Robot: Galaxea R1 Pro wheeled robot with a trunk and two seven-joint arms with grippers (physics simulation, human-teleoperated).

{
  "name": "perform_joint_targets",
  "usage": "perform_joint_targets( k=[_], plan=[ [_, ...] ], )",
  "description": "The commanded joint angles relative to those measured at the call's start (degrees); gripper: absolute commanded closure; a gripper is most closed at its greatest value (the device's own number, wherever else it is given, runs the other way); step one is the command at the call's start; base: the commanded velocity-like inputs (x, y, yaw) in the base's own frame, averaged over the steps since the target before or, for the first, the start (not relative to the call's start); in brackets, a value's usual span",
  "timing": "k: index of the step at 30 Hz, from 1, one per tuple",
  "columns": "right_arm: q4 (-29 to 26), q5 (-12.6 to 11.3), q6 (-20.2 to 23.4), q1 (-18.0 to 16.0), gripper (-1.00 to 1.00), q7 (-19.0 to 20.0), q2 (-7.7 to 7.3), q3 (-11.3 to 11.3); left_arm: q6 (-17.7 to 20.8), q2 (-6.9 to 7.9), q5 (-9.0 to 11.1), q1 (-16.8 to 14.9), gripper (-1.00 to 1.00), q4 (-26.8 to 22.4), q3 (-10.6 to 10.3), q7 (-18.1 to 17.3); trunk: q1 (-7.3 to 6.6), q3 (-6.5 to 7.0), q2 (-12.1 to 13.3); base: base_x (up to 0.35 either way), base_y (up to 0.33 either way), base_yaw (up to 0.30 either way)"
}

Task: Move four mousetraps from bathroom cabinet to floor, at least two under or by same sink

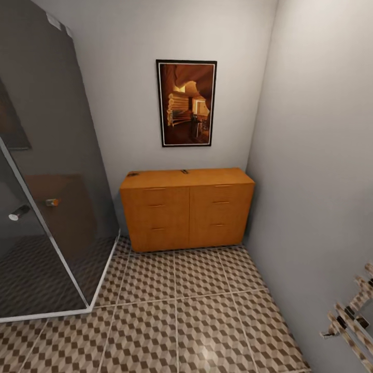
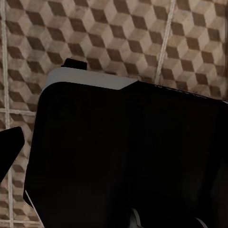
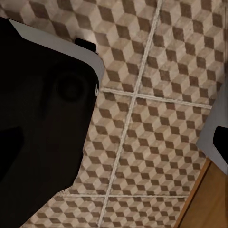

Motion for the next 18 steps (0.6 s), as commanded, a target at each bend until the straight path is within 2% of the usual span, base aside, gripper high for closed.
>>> perform_joint_targets(
  k=[1,18],
  plan=[
    [0.17,0.48,-0.02,-0.09,-1.0,-0.3,0.01,-0.12,-0.15,-0.02,0.31,-0.03,-1.0,0.01,-0.48,0.21,0.04,-0.07,-0.04,0.323,0.0,0.0],
    [0.17,0.4,-0.01,-0.09,-1.0,-0.3,0.01,-0.12,-0.2,-0.02,0.31,-0.03,-1.0,0.01,-0.48,0.24,0.04,-0.07,-0.04,0.323,0.0,0.0]
  ],
)
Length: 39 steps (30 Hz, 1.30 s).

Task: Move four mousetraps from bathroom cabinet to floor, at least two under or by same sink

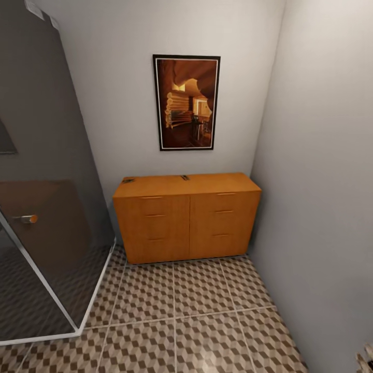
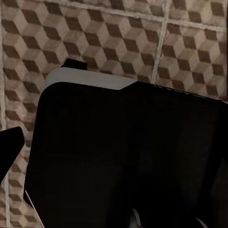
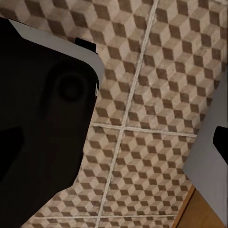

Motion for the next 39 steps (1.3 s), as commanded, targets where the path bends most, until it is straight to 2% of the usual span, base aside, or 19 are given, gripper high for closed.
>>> perform_joint_targets(
  k=[1,29,39],
  plan=[
    [0.17,0.48,-0.02,-0.09,-1.0,-0.3,0.01,-0.12,-0.14,-0.02,0.31,-0.03,-1.0,0.01,-0.48,0.23,0.04,-0.07,-0.04,0.323,0.0,0.0],
    [0.17,0.48,-0.02,-0.09,-1.0,-0.3,0.19,-0.12,-0.18,-0.02,0.31,-0.03,-1.0,0.01,-0.48,0.24,0.04,-0.07,-0.04,0.309,0.0,0.0],
    [0.17,0.51,-0.02,-0.09,-1.0,-0.3,0.14,-0.12,-0.18,-0.02,0.31,-0.03,-1.0,0.01,-0.48,0.26,0.04,-0.07,-0.04,0.091,0.0,0.0]
  ],
)
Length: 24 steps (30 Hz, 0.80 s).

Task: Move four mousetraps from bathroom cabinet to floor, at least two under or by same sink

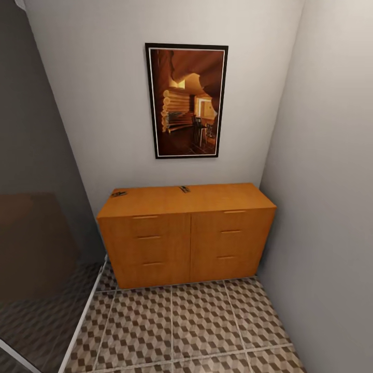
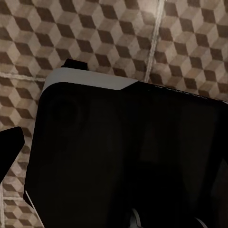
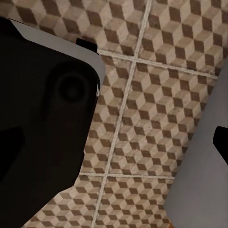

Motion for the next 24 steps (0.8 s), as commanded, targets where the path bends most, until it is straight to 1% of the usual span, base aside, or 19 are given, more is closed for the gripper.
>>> perform_joint_targets(
  k=[1,24],
  plan=[
    [0.17,0.48,-0.02,-0.08,-1.0,-0.3,0.01,-0.12,-0.15,-0.02,0.31,-0.03,-1.0,0.01,-0.48,0.22,0.01,-0.07,-0.05,0.019,0.0,0.0],
    [0.17,0.89,-0.1,-0.08,-1.0,-0.24,-0.03,0.05,-0.15,-0.02,0.31,-0.03,-1.0,0.01,-0.48,0.23,0.01,-0.07,-0.05,0.003,0.0,0.0]
  ],
)
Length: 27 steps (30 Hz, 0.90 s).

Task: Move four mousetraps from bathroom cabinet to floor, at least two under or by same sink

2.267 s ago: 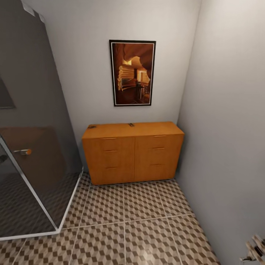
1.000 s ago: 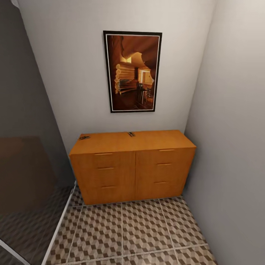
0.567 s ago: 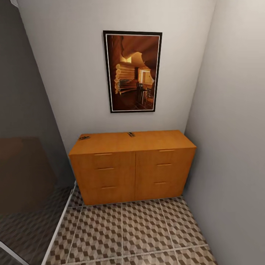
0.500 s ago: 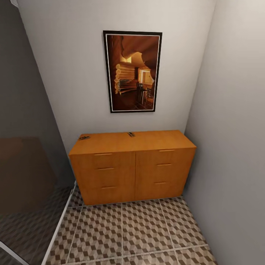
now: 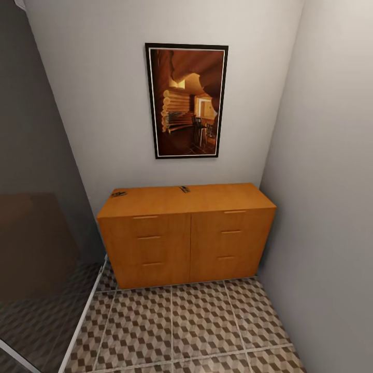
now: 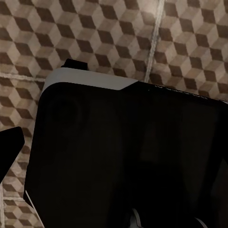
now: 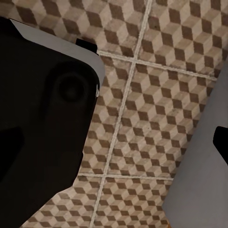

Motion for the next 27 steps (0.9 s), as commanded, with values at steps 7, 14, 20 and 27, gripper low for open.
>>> perform_joint_targets(
  k=[7,14,20,27],
  plan=[
    [0.17,0.44,-0.03,-0.08,-1.0,-0.35,0.01,-0.12,-0.15,-0.02,0.34,-0.03,-1.0,0.01,-0.48,0.25,0.01,-0.07,-0.05,0.0,0.0,0.0],
    [0.02,0.08,-0.21,-0.08,-1.0,-0.36,-0.18,-0.35,-0.15,-0.02,0.43,-0.03,-1.0,0.01,-0.48,0.29,0.01,-0.07,-0.05,0.0,0.0,0.0],
    [-0.07,-0.11,-1.83,-0.08,-1.0,-0.38,-0.35,-0.44,-0.17,-0.01,0.3,-0.03,-1.0,-0.05,-0.48,0.31,0.01,-0.07,-0.05,0.0,0.0,0.0],
    [-0.09,-0.2,-2.9,-0.08,-1.0,-0.37,-0.28,-0.44,-0.37,-0.02,0.24,-0.03,-1.0,-0.07,-0.48,0.26,0.01,-0.07,-0.05,0.0,0.0,0.0]
  ],
)
